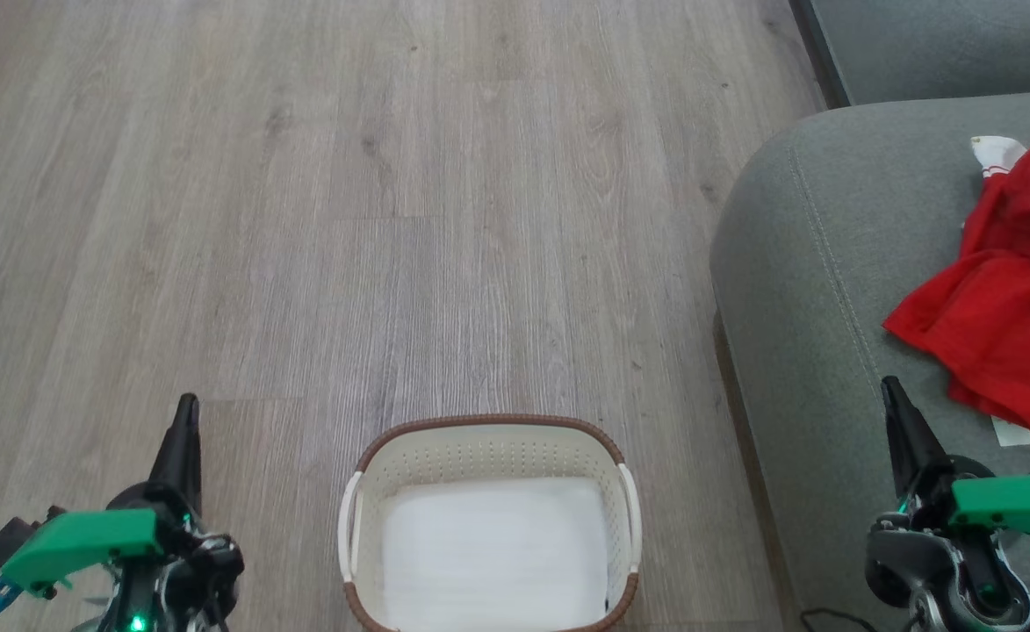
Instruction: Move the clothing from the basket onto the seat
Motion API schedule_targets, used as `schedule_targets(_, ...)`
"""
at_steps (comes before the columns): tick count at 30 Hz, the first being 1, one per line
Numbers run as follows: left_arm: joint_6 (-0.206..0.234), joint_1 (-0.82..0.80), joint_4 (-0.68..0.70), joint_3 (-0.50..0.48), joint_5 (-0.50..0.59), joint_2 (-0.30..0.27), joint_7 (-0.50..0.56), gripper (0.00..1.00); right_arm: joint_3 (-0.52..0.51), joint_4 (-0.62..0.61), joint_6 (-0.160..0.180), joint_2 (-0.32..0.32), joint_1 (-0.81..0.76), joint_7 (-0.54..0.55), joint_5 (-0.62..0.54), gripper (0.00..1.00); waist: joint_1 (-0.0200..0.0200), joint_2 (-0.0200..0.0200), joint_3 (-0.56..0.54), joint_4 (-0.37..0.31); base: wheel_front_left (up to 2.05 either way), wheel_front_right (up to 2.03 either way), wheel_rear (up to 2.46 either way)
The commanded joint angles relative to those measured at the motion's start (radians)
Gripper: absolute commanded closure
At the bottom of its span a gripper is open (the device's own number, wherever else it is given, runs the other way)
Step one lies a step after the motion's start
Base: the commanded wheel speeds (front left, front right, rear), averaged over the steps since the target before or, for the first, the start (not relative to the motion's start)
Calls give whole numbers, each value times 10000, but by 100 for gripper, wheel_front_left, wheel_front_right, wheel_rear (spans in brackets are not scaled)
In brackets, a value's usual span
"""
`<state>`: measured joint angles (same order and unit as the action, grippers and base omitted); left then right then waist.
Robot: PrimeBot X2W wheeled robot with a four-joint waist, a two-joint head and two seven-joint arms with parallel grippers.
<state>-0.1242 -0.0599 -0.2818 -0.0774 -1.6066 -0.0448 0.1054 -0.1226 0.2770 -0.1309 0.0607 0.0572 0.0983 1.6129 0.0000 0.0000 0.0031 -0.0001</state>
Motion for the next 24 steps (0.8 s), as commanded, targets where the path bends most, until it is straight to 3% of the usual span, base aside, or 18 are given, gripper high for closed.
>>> schedule_targets(1, -65, -483, 363, -366, -19, -54, 80, 100, 172, -326, 2, -39, 500, 82, 26, 100, 0, 0, 0, 1, 0, 0, 0)
schedule_targets(24, -65, -483, 364, -365, -20, -54, 79, 100, 146, -324, 2, -57, 503, 103, 4, 100, 0, 0, 0, 1, 0, 0, 0)
